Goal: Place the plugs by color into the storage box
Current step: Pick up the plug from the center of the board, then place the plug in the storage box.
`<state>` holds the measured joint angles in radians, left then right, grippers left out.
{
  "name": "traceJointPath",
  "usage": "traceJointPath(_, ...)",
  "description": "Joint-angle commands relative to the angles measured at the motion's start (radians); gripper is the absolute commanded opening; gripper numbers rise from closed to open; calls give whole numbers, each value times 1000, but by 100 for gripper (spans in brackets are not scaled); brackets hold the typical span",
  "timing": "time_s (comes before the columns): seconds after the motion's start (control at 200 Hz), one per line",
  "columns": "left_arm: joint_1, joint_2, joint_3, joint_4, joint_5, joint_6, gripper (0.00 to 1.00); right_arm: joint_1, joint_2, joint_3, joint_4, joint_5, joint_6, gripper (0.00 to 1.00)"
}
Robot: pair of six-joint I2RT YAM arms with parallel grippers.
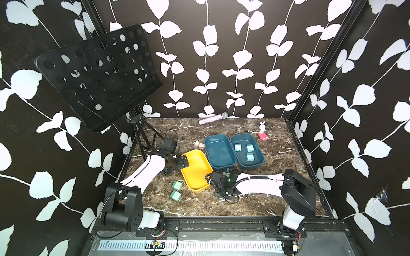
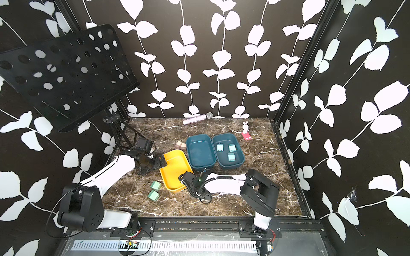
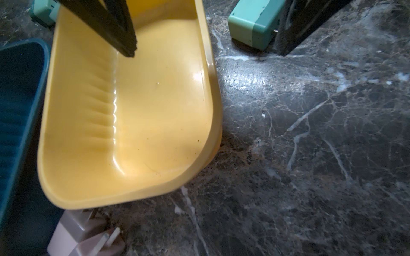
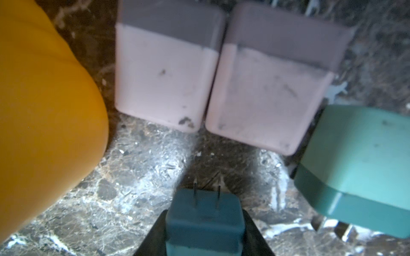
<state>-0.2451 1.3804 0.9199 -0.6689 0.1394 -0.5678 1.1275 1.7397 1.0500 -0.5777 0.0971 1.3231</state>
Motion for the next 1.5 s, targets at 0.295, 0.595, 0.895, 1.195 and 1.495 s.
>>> traceJointPath(0.295,6,-80,2,-36,-17,-24,99,-277,-250,176,-314,21,-282,41)
traceJointPath(0.595,7,-105,-7,-68,-3,-35,99,-635,3,394,-325,-73,-617,41)
traceJointPath(0.895,6,-138,-5,-116,-12,-17,99,-728,237,545,-297,-108,-714,41)
traceJointPath(1.195,6,-135,-8,-119,-1,-13,99,-734,320,530,-246,-135,-725,42)
traceJointPath(1.495,7,-126,-9,-118,0,-5,99,-738,341,495,-228,-130,-731,48)
